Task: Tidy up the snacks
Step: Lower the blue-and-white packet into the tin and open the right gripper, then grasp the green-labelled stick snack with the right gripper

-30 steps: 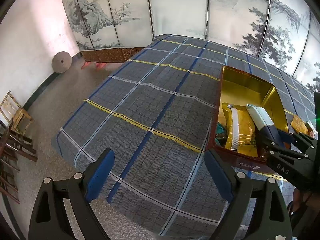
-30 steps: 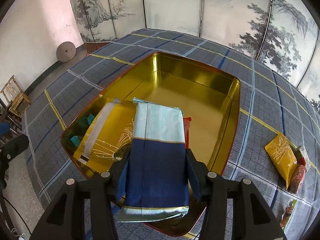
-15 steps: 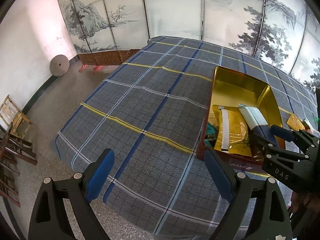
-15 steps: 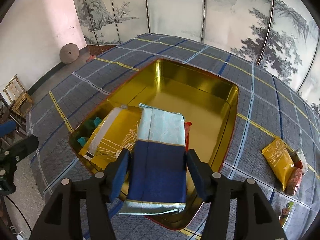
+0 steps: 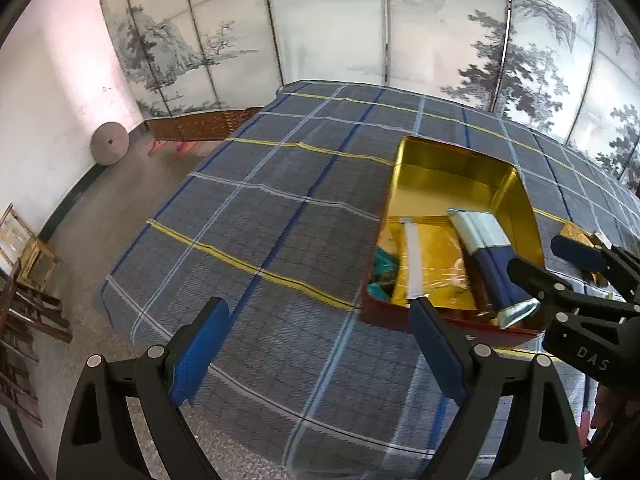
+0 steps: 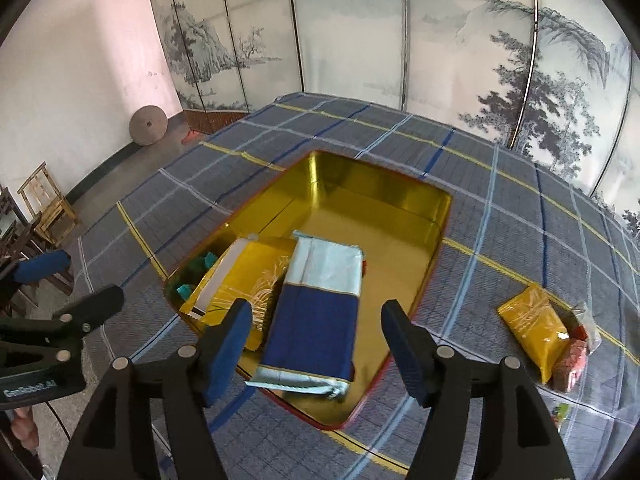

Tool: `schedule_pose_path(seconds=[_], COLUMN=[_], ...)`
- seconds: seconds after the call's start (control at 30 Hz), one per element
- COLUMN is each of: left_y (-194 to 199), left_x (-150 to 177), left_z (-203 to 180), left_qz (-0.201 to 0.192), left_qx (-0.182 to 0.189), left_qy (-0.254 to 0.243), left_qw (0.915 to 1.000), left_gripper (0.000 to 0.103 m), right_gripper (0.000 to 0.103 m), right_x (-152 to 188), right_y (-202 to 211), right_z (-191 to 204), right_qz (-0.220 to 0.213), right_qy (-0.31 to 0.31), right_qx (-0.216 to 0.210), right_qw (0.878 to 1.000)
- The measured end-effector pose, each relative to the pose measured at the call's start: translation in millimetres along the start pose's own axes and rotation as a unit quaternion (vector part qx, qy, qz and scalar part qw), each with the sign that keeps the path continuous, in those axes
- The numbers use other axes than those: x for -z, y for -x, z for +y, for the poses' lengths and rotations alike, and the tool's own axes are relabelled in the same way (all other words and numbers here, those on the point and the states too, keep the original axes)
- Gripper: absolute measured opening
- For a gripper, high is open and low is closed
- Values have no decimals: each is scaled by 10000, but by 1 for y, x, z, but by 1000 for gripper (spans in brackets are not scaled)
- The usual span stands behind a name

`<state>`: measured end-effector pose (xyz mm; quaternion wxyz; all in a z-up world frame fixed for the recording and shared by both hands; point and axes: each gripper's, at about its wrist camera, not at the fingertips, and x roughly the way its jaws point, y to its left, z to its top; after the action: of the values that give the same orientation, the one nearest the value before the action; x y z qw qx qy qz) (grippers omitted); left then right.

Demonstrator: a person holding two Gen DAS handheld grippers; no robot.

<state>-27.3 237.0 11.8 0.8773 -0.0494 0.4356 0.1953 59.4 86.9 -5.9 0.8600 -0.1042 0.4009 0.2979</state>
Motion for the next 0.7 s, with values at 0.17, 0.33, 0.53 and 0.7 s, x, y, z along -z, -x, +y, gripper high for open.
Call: schedule_pose_path(seconds=[0.17, 0.33, 0.53, 0.7], left_y=[4, 7, 12, 11], left_x=[-1, 0, 2, 2], left_z=[-17, -35, -58, -77], left_qz=[-46, -63, -105, -95], left_qx=[118, 219, 362, 485], left_qy=[-135, -302, -508, -652], left_qw=[9998, 9993, 9980, 9966], left_gripper=[90, 90, 90, 90], right_gripper=[69, 69, 69, 69], right_x=[4, 13, 30, 54], right_y=[10, 21, 35, 48], right_z=[-14, -38, -89, -137], right_qz=[-84, -150, -162, -55], right_qy=[22, -98, -420, -752], right_qx=[117, 295, 650, 1013], right_qw=[9999, 9994, 9969, 9920])
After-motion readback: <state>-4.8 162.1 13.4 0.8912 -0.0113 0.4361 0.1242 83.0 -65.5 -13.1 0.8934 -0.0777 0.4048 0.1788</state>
